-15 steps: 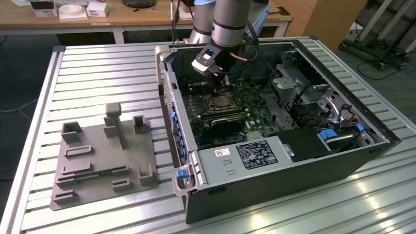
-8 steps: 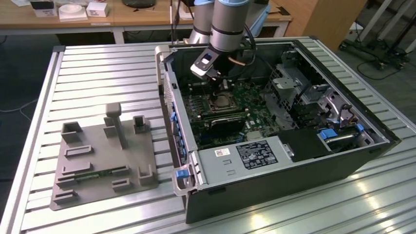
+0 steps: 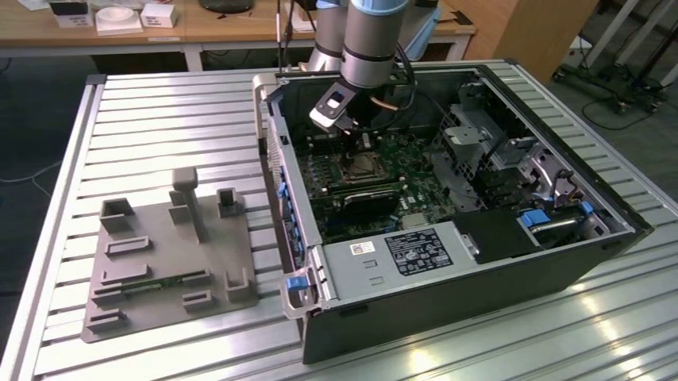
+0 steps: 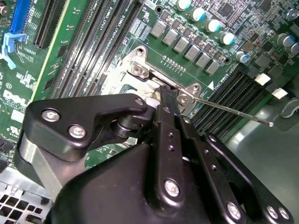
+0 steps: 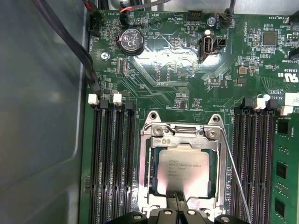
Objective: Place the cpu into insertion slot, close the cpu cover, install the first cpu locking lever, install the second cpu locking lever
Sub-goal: 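Close the cpu cover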
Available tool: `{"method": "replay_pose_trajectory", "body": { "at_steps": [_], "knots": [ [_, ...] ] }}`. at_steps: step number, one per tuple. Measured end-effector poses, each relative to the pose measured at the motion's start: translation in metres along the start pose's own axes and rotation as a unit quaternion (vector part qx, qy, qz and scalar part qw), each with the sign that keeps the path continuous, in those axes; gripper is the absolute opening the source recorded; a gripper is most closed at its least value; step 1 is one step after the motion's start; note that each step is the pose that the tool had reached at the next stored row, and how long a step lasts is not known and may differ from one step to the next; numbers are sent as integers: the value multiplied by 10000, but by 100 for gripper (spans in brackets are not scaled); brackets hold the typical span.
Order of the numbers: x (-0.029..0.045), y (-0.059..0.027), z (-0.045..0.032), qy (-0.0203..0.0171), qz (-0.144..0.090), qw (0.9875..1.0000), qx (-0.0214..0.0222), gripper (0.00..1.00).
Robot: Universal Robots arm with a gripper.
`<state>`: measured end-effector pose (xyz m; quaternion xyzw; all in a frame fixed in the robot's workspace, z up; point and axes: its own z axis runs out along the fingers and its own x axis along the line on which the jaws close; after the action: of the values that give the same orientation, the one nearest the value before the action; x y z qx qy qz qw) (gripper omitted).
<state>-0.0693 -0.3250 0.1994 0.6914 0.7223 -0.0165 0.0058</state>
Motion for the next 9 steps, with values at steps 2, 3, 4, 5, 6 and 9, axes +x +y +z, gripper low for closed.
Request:
{"method": "replay_pose_trajectory", "body": {
  "at_steps": [2, 3, 4, 5, 6, 9],
  "knots": [
    [2, 2, -3, 5, -1, 10000, -5, 10],
    [4, 3, -15, 12, -2, 10000, -10, 10],
    [2, 2, -39, 8, -4, 10000, -7, 10],
    [0, 1, -62, 5, -5, 10000, -4, 10],
    [-1, 0, -82, 4, -5, 10000, -4, 10],
    [-1, 13, -93, 5, -7, 10000, -5, 10]
  ]
}}
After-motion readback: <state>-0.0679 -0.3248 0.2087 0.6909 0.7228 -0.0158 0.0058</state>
